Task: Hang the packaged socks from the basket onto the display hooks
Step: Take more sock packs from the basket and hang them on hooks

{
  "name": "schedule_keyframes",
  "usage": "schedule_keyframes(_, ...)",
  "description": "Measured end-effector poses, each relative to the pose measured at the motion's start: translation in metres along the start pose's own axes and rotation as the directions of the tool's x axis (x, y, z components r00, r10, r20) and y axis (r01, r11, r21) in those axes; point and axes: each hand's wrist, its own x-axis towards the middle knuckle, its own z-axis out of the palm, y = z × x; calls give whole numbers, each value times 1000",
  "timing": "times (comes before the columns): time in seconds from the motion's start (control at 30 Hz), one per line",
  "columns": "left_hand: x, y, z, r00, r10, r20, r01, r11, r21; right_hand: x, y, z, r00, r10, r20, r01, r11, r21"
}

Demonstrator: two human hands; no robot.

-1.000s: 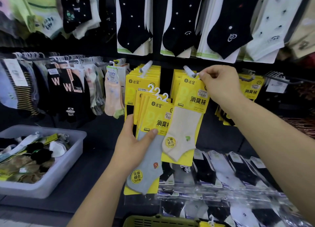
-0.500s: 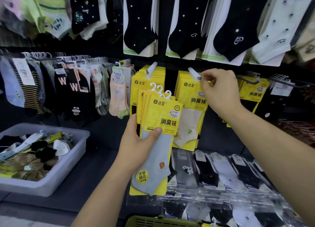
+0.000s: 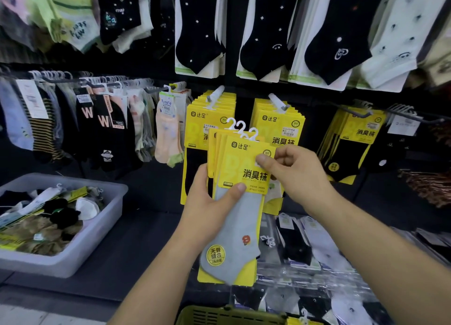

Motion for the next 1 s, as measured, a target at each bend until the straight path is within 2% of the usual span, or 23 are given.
schedule_keyframes(0.2, 0, -4, 7, 997, -81, -1, 80, 988, -130, -1, 7, -5, 991, 131, 36, -136, 958, 253)
schedule_keyframes(0.3, 2, -5, 9, 999, -53, -8, 52, 996, -78, 0, 10, -10, 985, 168, -35, -146, 926, 349)
schedule_keyframes(0.4, 2, -5, 9, 1000, -10, -29, 10, 1000, 2, 3, 11, -16, 977, 162, -141, -95, 915, 392)
schedule_keyframes(0.63, 5, -3, -2, 998, 32, -52, -26, 994, 109, 21, 4, -31, 942, 46, -332, 66, 945, 320)
schedule_keyframes(0.87, 4, -1, -7, 997, 56, -57, -47, 988, 148, 36, 1, -31, 936, -60, -346, 109, 986, 123)
schedule_keyframes(1.0, 4, 1, -7, 997, 55, -60, -45, 986, 160, 39, 1, -29, 941, -81, -327, 110, 991, 70)
